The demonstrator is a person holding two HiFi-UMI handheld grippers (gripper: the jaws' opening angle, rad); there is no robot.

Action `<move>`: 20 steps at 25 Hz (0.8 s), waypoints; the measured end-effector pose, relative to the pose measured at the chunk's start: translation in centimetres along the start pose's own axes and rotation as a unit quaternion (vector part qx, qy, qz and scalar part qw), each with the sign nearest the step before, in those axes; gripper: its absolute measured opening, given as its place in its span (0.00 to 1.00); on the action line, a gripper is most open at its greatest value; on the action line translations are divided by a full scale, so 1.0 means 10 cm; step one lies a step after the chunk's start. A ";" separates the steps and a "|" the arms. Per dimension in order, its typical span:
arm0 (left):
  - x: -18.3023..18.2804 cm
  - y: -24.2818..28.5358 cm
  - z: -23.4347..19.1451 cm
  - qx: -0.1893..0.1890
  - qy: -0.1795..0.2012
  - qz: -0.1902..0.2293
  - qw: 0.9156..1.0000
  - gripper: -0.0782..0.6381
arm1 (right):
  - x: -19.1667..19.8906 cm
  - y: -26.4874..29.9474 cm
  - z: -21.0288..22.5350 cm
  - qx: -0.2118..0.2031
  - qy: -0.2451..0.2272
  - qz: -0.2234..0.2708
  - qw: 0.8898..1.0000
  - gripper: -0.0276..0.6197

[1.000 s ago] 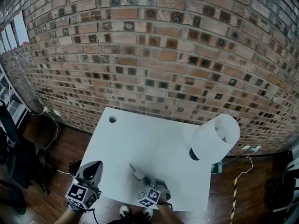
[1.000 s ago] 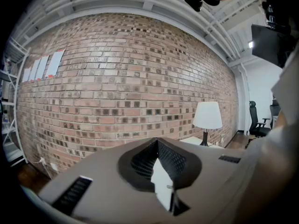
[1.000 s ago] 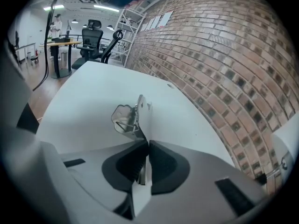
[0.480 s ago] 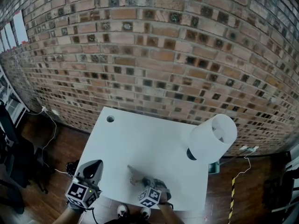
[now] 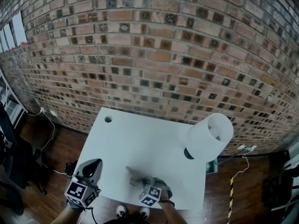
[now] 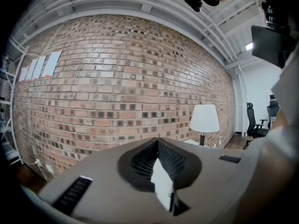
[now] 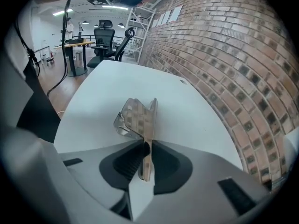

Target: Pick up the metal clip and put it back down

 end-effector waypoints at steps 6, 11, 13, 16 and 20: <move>0.02 0.01 0.05 0.003 0.009 0.007 1.000 0.13 | 0.04 -0.15 0.05 0.000 0.013 0.015 1.000 0.16; -0.02 0.01 0.08 0.006 0.008 0.011 1.000 0.13 | 0.04 -0.46 0.20 0.030 0.108 0.062 0.992 0.09; -0.05 0.03 0.11 0.009 0.009 0.017 1.000 0.13 | 0.03 -0.61 0.29 0.051 0.148 0.087 0.984 0.05; -0.11 0.06 0.14 0.013 0.012 0.020 1.000 0.13 | 0.05 -0.81 0.46 0.086 0.194 0.122 0.970 0.01; -0.16 0.10 0.12 0.018 0.023 0.050 0.998 0.13 | 0.16 -1.09 0.75 0.121 0.272 0.165 0.940 0.02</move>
Point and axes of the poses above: the fingertips, and each gripper's own axes: y forward along the fingers, z to its right, x out of its underside, the point moved 9 cm from there along -y, backward along the fingers, and after that the axes turned 3 degrees about -z, right-handed, at the moved point
